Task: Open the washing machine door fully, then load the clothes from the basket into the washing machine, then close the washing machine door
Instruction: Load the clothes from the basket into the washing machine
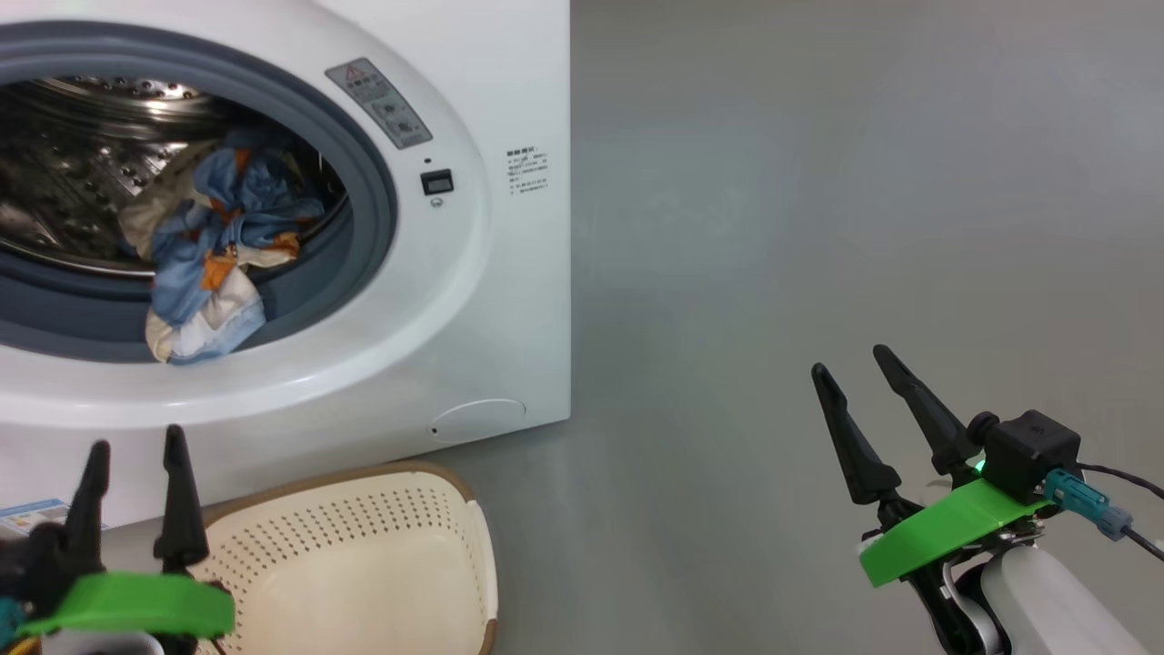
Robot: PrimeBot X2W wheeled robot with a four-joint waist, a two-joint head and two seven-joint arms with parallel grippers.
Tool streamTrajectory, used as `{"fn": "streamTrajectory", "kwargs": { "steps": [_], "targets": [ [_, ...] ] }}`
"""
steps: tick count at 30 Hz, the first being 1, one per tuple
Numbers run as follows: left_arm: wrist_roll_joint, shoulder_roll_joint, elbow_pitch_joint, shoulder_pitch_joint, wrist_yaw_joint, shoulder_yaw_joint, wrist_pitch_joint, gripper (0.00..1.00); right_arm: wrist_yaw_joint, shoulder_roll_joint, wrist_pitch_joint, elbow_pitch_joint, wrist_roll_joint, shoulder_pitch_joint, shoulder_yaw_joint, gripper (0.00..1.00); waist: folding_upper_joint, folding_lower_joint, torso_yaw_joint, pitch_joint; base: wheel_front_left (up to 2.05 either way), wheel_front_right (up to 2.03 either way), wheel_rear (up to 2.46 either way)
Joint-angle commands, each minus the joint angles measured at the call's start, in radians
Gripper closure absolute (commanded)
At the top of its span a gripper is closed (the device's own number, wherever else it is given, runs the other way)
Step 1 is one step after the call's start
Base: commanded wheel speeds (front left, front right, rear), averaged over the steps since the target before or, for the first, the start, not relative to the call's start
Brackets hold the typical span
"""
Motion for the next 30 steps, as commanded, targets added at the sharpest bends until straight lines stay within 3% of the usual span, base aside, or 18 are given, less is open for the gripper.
{"fn": "streamTrajectory", "kwargs": {
  "steps": [1, 18, 30],
  "targets": [
    [0.004, 0.037, -0.009, -0.058, -0.005, 0.033, 0.007, 0.00, 0.004, -0.010, -0.008, -0.026, -0.009, -0.029, 0.015, 0.00, 0.0000, 0.0000, -0.007, 0.021, 0.00, 0.00, 0.00],
    [-0.059, 0.224, 0.327, -0.508, -0.060, 0.030, 0.164, 0.00, 0.004, 0.070, -0.008, -0.065, -0.049, -0.094, 0.015, 0.00, 0.0000, 0.0000, -0.107, 0.250, 0.00, 0.00, 0.00],
    [-0.094, 0.352, 0.528, -0.760, -0.076, -0.034, 0.299, 0.00, 0.004, 0.139, -0.008, -0.089, -0.071, -0.134, 0.007, 0.00, 0.0000, 0.0000, -0.187, 0.368, 0.00, 0.00, 0.00]
  ]
}}
